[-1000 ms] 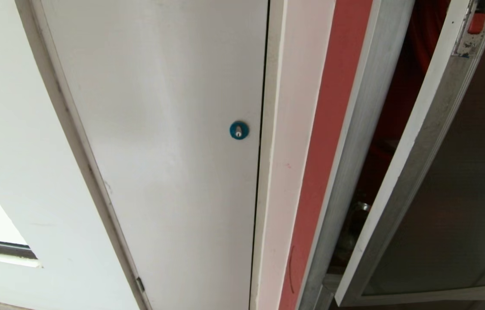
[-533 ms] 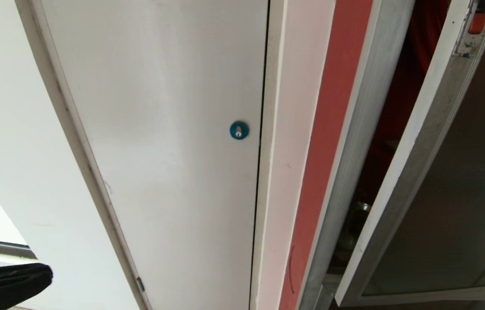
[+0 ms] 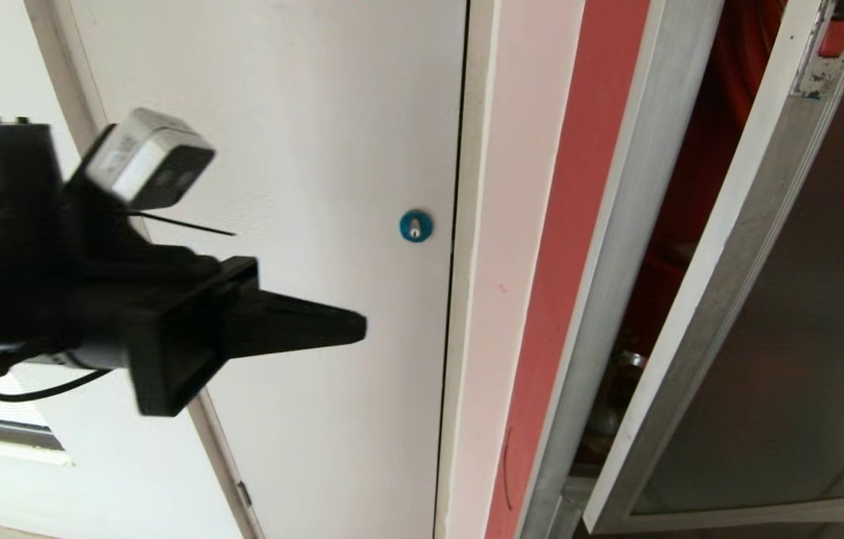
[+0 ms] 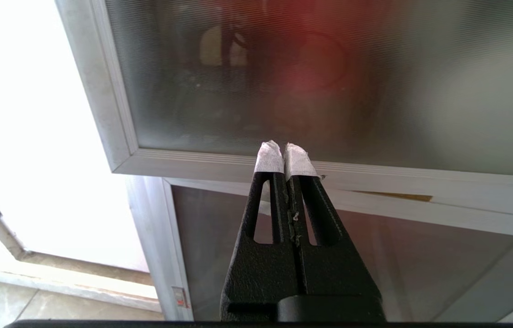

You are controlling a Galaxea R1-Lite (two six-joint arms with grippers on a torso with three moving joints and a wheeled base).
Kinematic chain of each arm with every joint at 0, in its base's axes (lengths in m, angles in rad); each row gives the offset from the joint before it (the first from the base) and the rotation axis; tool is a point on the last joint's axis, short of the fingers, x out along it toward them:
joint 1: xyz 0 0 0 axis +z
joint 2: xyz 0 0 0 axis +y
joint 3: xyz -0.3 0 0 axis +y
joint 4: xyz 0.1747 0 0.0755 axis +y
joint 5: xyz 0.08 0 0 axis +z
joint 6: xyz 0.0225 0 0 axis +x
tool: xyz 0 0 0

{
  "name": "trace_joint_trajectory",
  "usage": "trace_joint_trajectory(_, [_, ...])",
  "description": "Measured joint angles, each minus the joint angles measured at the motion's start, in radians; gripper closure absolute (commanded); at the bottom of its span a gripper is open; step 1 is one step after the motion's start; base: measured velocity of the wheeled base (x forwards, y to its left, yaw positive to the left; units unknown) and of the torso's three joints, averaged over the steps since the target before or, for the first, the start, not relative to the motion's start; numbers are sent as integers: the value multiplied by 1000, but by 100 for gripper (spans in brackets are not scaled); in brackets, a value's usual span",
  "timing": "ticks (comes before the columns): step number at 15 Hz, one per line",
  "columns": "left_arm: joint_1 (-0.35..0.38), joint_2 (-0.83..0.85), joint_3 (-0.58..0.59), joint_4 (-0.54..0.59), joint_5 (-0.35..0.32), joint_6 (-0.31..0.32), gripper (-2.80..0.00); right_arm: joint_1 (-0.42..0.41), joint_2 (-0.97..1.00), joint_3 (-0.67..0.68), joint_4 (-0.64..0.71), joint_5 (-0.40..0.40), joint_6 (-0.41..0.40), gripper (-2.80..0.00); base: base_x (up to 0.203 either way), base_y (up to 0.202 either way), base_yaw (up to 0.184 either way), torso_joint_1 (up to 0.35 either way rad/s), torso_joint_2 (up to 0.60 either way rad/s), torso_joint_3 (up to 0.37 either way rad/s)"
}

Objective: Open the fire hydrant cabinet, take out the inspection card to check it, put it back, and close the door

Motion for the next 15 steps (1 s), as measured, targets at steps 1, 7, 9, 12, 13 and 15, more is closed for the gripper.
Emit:
trace_joint_trajectory(1, [-43, 68, -54, -19, 2, 2, 0, 0, 0, 0, 0, 0, 0, 0, 0, 0, 0, 0, 0, 0])
trace_joint_trajectory(7, [-244, 354, -307, -34, 157, 4, 0, 0, 0, 0, 0, 0, 0, 0, 0, 0, 0, 0, 0, 0])
trace_joint_trajectory(9, [-290, 416, -353, -37, 234, 14, 0, 0, 0, 0, 0, 0, 0, 0, 0, 0, 0, 0, 0, 0])
trace_joint_trajectory(12, [-349, 493, -400, -37, 341, 72, 0, 0, 0, 0, 0, 0, 0, 0, 0, 0, 0, 0, 0, 0])
trace_joint_trajectory(13, [-365, 515, -420, -37, 356, 74, 0, 0, 0, 0, 0, 0, 0, 0, 0, 0, 0, 0, 0, 0])
trace_joint_trajectory(15, [-395, 551, -463, -38, 408, 94, 0, 0, 0, 0, 0, 0, 0, 0, 0, 0, 0, 0, 0, 0])
